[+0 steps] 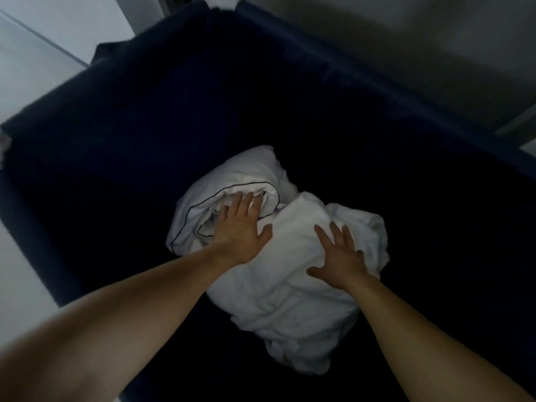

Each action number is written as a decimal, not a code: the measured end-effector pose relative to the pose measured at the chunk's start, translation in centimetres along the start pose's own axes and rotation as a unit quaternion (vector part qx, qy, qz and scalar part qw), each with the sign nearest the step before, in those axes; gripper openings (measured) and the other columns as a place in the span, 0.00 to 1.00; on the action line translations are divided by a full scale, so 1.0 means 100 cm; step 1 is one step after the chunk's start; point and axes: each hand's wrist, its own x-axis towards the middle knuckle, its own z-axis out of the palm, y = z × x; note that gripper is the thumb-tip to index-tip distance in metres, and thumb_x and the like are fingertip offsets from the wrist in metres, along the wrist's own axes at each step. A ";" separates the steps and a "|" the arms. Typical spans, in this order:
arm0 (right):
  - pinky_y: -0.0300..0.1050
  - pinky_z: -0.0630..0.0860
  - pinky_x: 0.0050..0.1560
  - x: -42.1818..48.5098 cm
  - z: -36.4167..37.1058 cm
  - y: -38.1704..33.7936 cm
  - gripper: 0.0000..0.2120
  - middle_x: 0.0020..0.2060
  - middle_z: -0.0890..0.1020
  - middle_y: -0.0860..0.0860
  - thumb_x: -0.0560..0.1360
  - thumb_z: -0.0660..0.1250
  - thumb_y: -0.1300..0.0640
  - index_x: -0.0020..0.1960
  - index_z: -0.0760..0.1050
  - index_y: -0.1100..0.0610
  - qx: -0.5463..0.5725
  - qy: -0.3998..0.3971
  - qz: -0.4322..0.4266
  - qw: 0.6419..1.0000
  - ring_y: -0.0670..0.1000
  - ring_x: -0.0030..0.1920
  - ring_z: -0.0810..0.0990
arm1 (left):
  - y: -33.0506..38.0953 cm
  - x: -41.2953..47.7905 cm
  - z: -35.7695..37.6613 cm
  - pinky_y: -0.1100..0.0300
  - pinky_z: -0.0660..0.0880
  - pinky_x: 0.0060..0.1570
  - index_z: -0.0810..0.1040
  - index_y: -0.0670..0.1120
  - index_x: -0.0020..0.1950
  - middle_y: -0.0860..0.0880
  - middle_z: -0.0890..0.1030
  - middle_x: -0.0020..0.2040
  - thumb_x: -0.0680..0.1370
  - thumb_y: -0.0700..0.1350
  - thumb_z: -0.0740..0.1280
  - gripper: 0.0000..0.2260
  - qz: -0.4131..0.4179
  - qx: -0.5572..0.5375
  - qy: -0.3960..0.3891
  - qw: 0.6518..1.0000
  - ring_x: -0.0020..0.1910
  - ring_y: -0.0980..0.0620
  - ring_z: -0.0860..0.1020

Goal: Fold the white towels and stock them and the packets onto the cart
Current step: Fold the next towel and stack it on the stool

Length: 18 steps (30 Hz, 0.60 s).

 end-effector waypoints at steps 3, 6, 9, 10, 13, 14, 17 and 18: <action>0.72 0.51 0.73 0.033 0.032 0.008 0.56 0.79 0.35 0.48 0.69 0.73 0.36 0.79 0.34 0.40 -0.005 -0.032 0.002 0.999 0.56 0.79 0.33 | -0.011 0.013 0.032 0.45 0.42 0.75 0.48 0.47 0.81 0.46 0.49 0.81 0.68 0.68 0.36 0.45 -0.008 -0.002 -0.022 1.000 0.80 0.46 0.45; 0.72 0.53 0.71 0.050 0.065 0.016 0.61 0.79 0.38 0.49 0.65 0.77 0.36 0.79 0.33 0.40 -0.021 -0.085 0.012 0.996 0.58 0.79 0.38 | -0.021 0.021 0.056 0.44 0.41 0.76 0.47 0.48 0.81 0.46 0.47 0.81 0.75 0.67 0.43 0.39 -0.028 0.004 -0.048 0.998 0.80 0.47 0.43; 0.61 0.67 0.64 0.059 0.081 0.022 0.55 0.72 0.57 0.54 0.67 0.76 0.39 0.80 0.42 0.42 -0.068 -0.027 0.036 0.997 0.58 0.71 0.59 | -0.024 0.022 0.068 0.44 0.42 0.77 0.46 0.48 0.81 0.47 0.46 0.81 0.82 0.62 0.51 0.33 -0.035 0.002 -0.060 0.998 0.80 0.47 0.41; 0.56 0.70 0.61 0.060 0.082 0.023 0.48 0.69 0.63 0.54 0.70 0.73 0.41 0.79 0.47 0.43 -0.083 0.001 0.038 0.996 0.57 0.67 0.63 | -0.023 0.021 0.069 0.44 0.42 0.77 0.45 0.48 0.81 0.47 0.45 0.81 0.82 0.61 0.52 0.33 -0.035 -0.002 -0.065 0.997 0.80 0.47 0.41; 0.49 0.71 0.51 0.057 0.078 0.025 0.19 0.59 0.75 0.54 0.79 0.63 0.52 0.68 0.67 0.51 -0.056 0.055 0.016 0.997 0.56 0.60 0.70 | -0.017 0.017 0.065 0.44 0.43 0.77 0.45 0.48 0.81 0.47 0.45 0.81 0.82 0.60 0.52 0.32 -0.032 -0.012 -0.070 0.997 0.80 0.47 0.41; 0.47 0.71 0.49 0.053 0.074 0.025 0.12 0.56 0.76 0.54 0.80 0.61 0.55 0.63 0.71 0.53 -0.027 0.067 0.014 0.997 0.56 0.58 0.72 | -0.015 0.016 0.060 0.45 0.43 0.77 0.45 0.47 0.81 0.47 0.45 0.81 0.82 0.60 0.52 0.32 -0.031 -0.017 -0.070 0.997 0.80 0.47 0.41; 0.46 0.73 0.51 0.036 0.044 0.021 0.09 0.50 0.76 0.54 0.81 0.60 0.56 0.58 0.76 0.54 0.112 0.082 0.013 0.990 0.57 0.55 0.74 | -0.005 0.014 0.038 0.45 0.46 0.77 0.47 0.47 0.81 0.47 0.46 0.81 0.82 0.59 0.54 0.32 -0.016 -0.029 -0.061 0.998 0.80 0.47 0.43; 0.46 0.72 0.53 0.027 0.029 0.017 0.09 0.50 0.73 0.52 0.81 0.60 0.54 0.58 0.76 0.52 0.156 0.089 0.014 0.984 0.55 0.55 0.73 | -0.001 0.013 0.028 0.45 0.47 0.77 0.48 0.47 0.81 0.46 0.47 0.81 0.82 0.59 0.55 0.32 -0.009 -0.033 -0.058 0.998 0.80 0.47 0.43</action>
